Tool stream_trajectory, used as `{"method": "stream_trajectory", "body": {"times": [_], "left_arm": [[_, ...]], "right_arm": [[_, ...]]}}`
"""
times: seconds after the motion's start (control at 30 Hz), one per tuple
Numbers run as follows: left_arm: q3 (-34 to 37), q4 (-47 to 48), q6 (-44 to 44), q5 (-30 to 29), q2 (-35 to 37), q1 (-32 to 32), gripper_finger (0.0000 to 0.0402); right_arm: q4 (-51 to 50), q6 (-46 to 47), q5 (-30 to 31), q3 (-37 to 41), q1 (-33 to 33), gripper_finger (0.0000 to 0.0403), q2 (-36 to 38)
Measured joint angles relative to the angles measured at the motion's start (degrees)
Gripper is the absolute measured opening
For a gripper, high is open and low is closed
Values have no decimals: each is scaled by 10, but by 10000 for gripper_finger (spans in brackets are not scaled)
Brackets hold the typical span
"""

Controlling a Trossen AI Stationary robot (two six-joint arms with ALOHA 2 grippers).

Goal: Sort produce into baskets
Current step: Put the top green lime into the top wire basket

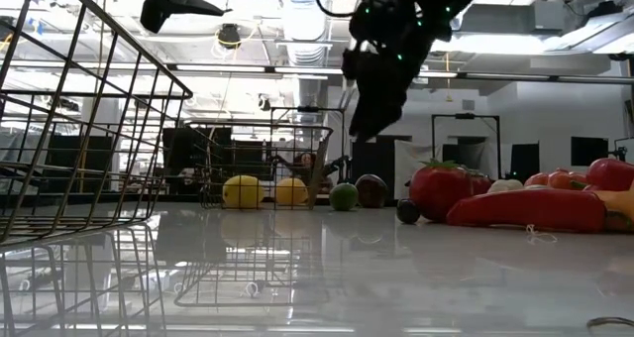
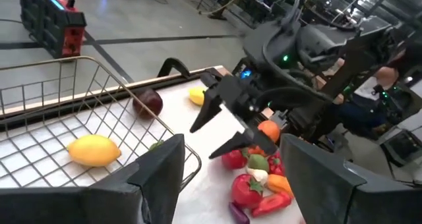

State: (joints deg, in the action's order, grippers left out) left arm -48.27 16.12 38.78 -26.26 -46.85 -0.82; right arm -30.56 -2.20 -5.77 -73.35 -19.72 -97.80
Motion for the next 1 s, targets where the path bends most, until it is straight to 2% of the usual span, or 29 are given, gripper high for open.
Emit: {"method": "stream_trajectory", "body": {"times": [0.2, 0.47, 0.63, 1.0], "left_arm": [[0, 0, 5, -9, 0, 0, 258], [0, -2, -1, -26, 0, 0, 268], [0, -1, -11, -21, 0, -2, 268], [0, 4, -12, -5, 0, -5, 268]], "right_arm": [[45, -81, 0, 26, -16, 349, 0], [105, -107, -20, 38, -54, 388, -28], [122, -100, -53, 25, -60, 389, -80], [108, -150, -32, -23, -52, 366, -149]]}}
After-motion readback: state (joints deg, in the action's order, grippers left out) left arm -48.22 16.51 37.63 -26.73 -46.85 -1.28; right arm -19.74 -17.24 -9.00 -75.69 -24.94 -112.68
